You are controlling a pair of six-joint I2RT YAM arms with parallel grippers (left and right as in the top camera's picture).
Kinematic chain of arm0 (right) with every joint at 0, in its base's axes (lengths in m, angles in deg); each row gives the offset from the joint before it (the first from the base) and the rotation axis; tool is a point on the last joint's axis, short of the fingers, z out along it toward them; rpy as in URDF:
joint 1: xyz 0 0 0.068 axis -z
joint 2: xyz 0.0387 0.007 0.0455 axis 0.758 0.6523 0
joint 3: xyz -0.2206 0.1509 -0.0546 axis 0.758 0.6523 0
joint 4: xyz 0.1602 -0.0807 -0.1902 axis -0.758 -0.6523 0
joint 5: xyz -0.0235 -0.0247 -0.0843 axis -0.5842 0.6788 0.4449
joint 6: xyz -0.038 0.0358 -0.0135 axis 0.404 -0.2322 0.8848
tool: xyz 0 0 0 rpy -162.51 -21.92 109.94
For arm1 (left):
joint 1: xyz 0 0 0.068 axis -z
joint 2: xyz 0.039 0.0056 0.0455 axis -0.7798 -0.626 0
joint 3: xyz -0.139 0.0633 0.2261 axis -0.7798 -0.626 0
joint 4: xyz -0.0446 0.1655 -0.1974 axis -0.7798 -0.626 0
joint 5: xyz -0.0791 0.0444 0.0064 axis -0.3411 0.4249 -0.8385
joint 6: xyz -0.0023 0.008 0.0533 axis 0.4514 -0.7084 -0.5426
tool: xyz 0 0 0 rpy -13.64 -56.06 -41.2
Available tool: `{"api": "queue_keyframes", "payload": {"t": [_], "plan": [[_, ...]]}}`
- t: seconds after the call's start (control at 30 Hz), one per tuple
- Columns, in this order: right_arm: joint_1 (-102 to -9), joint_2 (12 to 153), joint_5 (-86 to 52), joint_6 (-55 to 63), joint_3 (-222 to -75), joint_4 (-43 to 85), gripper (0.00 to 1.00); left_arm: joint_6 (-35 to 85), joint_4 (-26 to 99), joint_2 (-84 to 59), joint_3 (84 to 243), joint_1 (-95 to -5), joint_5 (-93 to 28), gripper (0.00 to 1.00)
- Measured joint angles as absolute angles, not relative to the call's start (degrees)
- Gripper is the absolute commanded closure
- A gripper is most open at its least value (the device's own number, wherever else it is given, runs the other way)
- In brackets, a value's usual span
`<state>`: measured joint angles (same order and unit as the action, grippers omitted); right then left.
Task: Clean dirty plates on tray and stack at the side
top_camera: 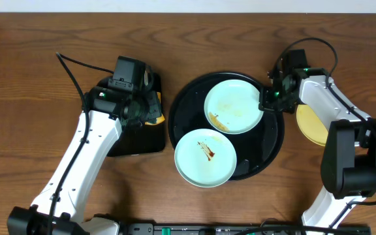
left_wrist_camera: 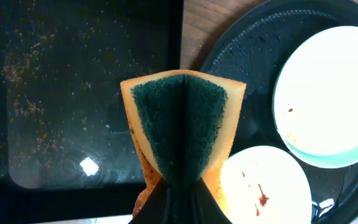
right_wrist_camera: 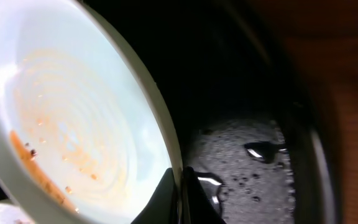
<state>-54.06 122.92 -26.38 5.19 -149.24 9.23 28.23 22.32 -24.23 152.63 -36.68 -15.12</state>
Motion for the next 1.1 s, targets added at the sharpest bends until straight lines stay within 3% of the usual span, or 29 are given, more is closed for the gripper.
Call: {"api": "queue_keyframes", "payload": {"t": [0.8, 1.1], "plan": [[-55.0, 122.9, -30.5, -2.8, -149.2, 8.8, 0.99, 28.1, 21.7, -24.2, 152.6, -36.7, -15.1, 0.92], [-57.3, 122.9, -21.3, -1.5, -149.2, 12.1, 0.99, 28.1, 21.7, -24.2, 152.6, -36.7, -15.1, 0.92]]}}
